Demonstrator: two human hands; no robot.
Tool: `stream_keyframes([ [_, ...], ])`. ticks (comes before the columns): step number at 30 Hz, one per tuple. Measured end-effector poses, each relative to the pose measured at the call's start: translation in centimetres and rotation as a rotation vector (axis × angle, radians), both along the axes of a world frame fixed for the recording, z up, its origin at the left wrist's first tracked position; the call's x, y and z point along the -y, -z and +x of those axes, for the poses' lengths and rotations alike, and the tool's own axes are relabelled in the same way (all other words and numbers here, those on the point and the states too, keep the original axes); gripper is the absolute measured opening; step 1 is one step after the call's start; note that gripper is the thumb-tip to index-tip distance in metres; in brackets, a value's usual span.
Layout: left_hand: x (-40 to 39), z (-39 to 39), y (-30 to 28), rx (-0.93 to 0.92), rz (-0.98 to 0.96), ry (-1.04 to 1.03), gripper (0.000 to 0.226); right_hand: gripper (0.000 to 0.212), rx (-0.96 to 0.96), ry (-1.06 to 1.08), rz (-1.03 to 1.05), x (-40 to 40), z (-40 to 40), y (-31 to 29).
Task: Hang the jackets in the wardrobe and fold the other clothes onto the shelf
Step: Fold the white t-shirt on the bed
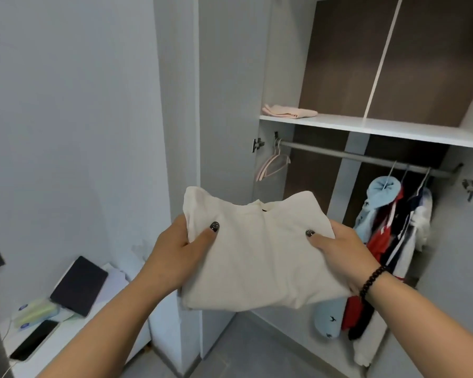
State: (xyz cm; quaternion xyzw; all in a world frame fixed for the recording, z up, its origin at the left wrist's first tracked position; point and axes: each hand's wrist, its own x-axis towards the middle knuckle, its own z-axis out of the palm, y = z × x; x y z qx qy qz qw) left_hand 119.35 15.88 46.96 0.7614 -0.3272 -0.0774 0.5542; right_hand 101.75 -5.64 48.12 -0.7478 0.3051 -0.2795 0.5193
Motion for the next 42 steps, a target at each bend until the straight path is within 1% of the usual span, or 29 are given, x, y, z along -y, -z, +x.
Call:
stream_keyframes([
  [5,6.6,1.1,-2.7,0.103,-0.026,0.048,0.011,0.01,-0.043,0.032,-0.151,6.1,0.1,-3.4],
  [10,14.3,1.9,-5.2,0.155,-0.083,0.107,0.008,0.011,-0.064,0.038,-0.258,14.4,1.1,-7.2],
  [13,19.3,2.7,-7.0,0.131,-0.131,0.118,0.011,0.009,-0.043,0.033,-0.306,19.7,2.1,-9.9],
  [16,24.3,4.0,-8.7,0.084,-0.152,0.118,0.019,0.009,-0.036,0.018,-0.343,24.9,3.4,-12.8],
  [18,27.2,5.0,-9.6,0.047,-0.172,0.127,0.016,0.009,-0.014,0.02,-0.344,28.0,4.6,-14.7],
  [20,29.7,6.1,-10.3,0.011,-0.201,0.145,0.013,0.014,0.015,0.056,-0.341,30.9,5.9,-16.2],
  [22,31.9,7.1,-10.7,-0.004,-0.218,0.15,0.013,0.018,-0.017,0.069,-0.371,33.5,7.5,-17.6],
  [26,36.1,10.0,-12.3,0.0,-0.241,0.16,0.014,0.008,-0.095,0.082,-0.457,38.0,11.5,-20.3],
  [29,39.3,12.9,-13.5,0.007,-0.278,0.139,0.012,0.01,-0.13,0.103,-0.527,40.9,14.7,-21.9],
  [31,41.5,15.3,-14.4,0.011,-0.287,0.146,0.015,0.013,-0.162,0.127,-0.578,42.9,16.7,-22.9],
  [34,44.8,19.4,-15.9,0.031,-0.32,0.186,0.017,0.014,-0.178,0.167,-0.645,46.2,20.1,-24.6],
  [37,48.3,23.4,-17.7,0.014,-0.35,0.236,0.021,0.02,-0.215,0.206,-0.715,49.4,23.8,-26.6],
  [39,50.5,25.7,-18.9,-0.008,-0.368,0.275,0.019,0.019,-0.249,0.241,-0.786,51.3,26.2,-28.0],
  [42,53.6,28.4,-20.6,-0.056,-0.39,0.331,0.017,0.015,-0.25,0.297,-0.851,53.7,29.2,-29.5],
])
